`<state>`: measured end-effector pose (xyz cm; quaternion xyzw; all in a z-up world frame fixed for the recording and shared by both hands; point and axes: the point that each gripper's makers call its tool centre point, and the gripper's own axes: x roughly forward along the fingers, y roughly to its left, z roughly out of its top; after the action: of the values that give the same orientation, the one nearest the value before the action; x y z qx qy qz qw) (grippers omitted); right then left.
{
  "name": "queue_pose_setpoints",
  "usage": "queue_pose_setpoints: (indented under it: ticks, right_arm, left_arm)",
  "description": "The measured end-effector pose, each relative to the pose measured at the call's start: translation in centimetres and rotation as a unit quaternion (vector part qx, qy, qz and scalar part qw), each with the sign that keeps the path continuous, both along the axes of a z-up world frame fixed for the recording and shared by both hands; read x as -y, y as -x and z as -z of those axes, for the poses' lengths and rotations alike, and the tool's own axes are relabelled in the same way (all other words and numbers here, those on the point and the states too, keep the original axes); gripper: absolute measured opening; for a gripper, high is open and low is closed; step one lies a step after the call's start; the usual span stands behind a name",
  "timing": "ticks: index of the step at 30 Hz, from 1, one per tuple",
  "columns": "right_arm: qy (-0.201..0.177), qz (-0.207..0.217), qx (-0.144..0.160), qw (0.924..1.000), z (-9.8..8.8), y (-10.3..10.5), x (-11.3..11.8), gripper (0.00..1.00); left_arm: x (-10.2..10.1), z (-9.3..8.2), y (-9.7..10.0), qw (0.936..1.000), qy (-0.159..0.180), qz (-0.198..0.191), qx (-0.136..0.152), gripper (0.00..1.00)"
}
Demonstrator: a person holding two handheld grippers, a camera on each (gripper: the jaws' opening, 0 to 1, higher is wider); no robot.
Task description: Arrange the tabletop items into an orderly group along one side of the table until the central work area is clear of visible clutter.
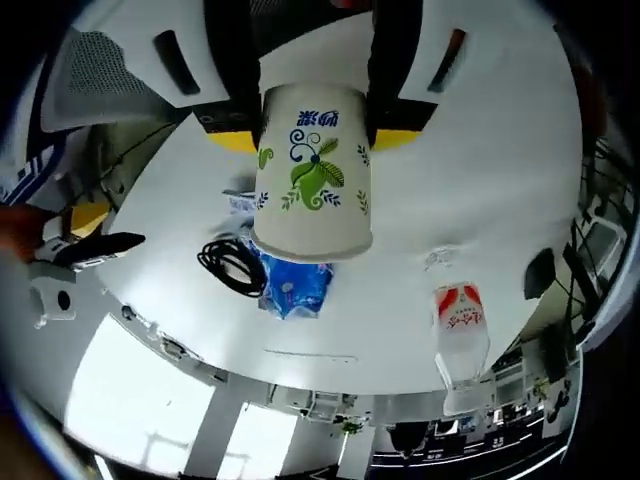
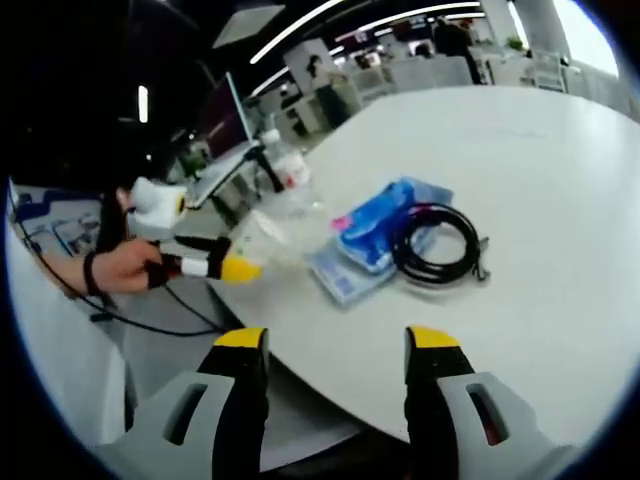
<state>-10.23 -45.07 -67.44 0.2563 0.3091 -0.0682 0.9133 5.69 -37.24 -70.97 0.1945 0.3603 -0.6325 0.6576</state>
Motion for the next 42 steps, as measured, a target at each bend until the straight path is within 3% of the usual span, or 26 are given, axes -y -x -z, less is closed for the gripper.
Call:
queue_pose_setpoints:
  ticks: [6,18,21,23,24,29,31,42]
  right_arm:
    - [0.0,-0.011,0.01,0.9999,-0.7,-1.3,-0.3,0.52]
    - [-0.002,-0.051,0.025,0.9984,-1.5,-3.5,-2.0,0.49]
    - [-0.008,-0.065,0.029,0.9975,-1.6,-3.9,-2.8,0.47]
    - [-0.016,-0.078,0.042,0.9959,-2.1,-4.3,-3.5,0.4]
    - [-0.018,-0.082,0.046,0.9954,-2.3,-4.4,-3.7,0.38]
    - [-0.03,-0.093,0.06,0.9934,-2.8,-4.8,-4.6,0.3]
    - [-0.036,-0.101,0.06,0.9924,-2.7,-4.8,-5.0,0.29]
    - [-0.054,-0.124,0.072,0.9882,-3.3,-4.8,-6.6,0.12]
  left_arm:
    - [0.6,-0.8,2.1,0.9988,0.013,0.046,0.007,0.4]
    - [1.0,-1.5,5.6,0.9897,0.023,0.135,0.042,0.4]
    - [1.2,-1.9,6.9,0.9841,0.034,0.169,0.043,0.4]
    - [1.3,-2.2,7.4,0.9808,0.041,0.184,0.05,0.4]
    - [1.3,-2.2,7.8,0.9763,0.041,0.203,0.061,0.4]
    - [1.2,-2.4,9.0,0.9711,0.047,0.226,0.062,0.4]
    - [1.0,-2.1,9.4,0.9638,0.04,0.25,0.083,0.4]
    - [1.0,-2.3,10.5,0.9532,0.044,0.286,0.089,0.4]
